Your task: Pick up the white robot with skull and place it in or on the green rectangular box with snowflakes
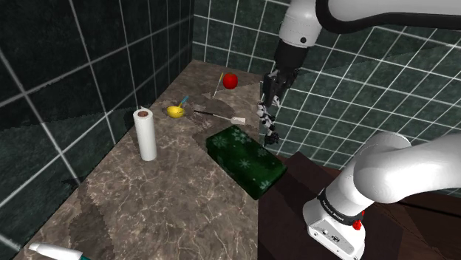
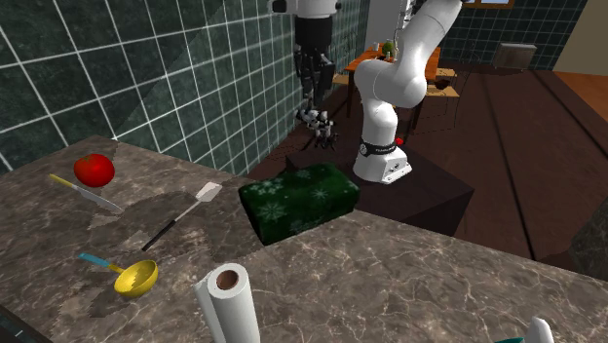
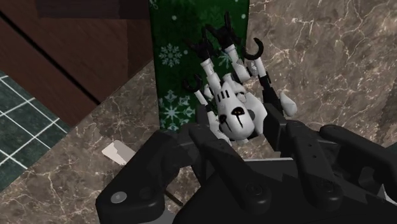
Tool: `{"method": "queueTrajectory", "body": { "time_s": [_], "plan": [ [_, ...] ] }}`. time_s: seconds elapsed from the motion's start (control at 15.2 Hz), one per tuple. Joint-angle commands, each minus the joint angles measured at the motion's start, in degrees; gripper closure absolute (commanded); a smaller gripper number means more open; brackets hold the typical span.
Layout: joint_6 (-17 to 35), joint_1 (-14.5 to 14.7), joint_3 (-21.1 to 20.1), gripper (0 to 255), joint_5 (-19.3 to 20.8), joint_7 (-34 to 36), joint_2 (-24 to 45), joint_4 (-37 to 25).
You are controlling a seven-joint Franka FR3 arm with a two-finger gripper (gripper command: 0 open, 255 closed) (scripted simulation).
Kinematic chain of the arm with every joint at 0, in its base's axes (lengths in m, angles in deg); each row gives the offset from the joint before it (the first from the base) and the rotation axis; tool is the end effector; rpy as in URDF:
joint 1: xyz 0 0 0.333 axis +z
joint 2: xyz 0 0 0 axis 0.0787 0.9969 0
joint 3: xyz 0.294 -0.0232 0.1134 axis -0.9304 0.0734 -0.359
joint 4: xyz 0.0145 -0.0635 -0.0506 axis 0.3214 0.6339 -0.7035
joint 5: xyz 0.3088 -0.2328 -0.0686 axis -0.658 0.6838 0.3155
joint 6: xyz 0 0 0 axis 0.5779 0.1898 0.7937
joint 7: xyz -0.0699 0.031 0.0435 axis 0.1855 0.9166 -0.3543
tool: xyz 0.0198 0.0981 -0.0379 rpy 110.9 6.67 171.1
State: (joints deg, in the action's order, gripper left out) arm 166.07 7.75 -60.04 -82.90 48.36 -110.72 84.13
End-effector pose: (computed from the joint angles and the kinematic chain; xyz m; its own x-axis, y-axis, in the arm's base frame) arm 0.3193 0.1040 0.5322 0.9998 0.0180 -0.0055 0.0180 -0.9998 0.0005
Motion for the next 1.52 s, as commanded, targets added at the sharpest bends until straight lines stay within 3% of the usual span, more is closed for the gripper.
{"method": "queueTrajectory", "body": {
  "time_s": [0.0, 1.45],
  "plan": [
    [0.7, -0.12, 0.6, 255, 0.24, -0.8, -0.91, 1.68],
    [19.31, 0.61, -1.62, 255, -1.7, -1.1, 2.51, 16.89]
  ]
}}
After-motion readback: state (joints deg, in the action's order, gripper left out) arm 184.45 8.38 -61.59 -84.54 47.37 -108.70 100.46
